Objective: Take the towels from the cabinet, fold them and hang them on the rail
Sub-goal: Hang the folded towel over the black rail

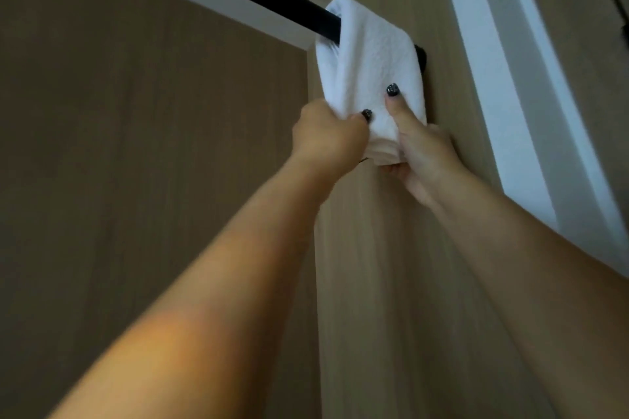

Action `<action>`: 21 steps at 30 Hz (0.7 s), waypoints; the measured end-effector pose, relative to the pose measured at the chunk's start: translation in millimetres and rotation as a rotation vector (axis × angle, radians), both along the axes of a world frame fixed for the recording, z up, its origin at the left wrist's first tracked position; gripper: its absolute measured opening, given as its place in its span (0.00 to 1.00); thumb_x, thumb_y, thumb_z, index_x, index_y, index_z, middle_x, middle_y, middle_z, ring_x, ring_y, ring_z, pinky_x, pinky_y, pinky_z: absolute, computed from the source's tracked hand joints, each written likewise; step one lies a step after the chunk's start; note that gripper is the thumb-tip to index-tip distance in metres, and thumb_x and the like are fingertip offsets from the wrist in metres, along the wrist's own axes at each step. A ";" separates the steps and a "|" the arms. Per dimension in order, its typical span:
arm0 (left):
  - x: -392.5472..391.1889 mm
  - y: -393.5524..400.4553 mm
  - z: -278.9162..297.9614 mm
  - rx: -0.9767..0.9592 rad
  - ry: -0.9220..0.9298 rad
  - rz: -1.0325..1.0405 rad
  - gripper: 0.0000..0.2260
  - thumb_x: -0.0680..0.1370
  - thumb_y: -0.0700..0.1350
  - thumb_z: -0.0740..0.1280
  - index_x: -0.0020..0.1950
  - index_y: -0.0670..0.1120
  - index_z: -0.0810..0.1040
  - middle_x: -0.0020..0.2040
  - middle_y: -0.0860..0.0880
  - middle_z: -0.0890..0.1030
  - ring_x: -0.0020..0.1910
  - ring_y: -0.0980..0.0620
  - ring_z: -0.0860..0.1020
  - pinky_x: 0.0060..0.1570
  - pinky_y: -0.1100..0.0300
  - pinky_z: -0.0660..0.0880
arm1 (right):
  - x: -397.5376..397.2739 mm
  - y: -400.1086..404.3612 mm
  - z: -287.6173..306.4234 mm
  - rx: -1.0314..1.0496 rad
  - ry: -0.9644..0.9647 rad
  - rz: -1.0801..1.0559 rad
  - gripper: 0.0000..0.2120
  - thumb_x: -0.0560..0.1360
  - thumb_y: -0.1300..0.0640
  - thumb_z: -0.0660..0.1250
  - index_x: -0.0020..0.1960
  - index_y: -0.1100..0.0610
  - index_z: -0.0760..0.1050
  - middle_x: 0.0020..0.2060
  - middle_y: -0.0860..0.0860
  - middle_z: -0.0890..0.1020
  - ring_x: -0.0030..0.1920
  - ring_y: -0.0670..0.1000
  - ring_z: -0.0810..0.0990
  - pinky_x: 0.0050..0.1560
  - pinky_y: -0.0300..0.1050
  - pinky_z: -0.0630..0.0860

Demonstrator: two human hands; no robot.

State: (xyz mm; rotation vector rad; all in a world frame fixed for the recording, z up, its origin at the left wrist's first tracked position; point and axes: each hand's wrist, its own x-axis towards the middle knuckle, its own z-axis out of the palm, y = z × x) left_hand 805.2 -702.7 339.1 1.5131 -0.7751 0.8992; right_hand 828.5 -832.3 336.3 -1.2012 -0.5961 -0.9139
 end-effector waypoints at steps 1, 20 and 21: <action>0.3 -3.7 -3.3 -0.017 -0.014 0.036 0.12 0.78 0.47 0.68 0.57 0.42 0.75 0.51 0.46 0.80 0.41 0.51 0.80 0.32 0.62 0.77 | 1.7 1.1 -2.4 0.019 0.007 0.001 0.30 0.69 0.35 0.73 0.58 0.58 0.79 0.46 0.52 0.87 0.46 0.52 0.86 0.51 0.52 0.82; -69.9 22.3 -23.6 0.262 -0.005 0.149 0.23 0.81 0.53 0.63 0.68 0.40 0.64 0.55 0.48 0.74 0.43 0.53 0.74 0.31 0.65 0.66 | -82.2 20.3 -39.8 0.210 0.269 0.042 0.16 0.77 0.46 0.68 0.59 0.55 0.79 0.54 0.55 0.82 0.53 0.52 0.81 0.46 0.45 0.80; -72.8 23.9 -28.0 0.264 0.004 0.161 0.24 0.81 0.53 0.63 0.70 0.39 0.64 0.57 0.47 0.73 0.44 0.53 0.73 0.31 0.66 0.65 | -87.0 21.1 -43.5 0.204 0.283 0.002 0.15 0.78 0.47 0.67 0.60 0.55 0.78 0.55 0.55 0.81 0.54 0.52 0.81 0.45 0.44 0.79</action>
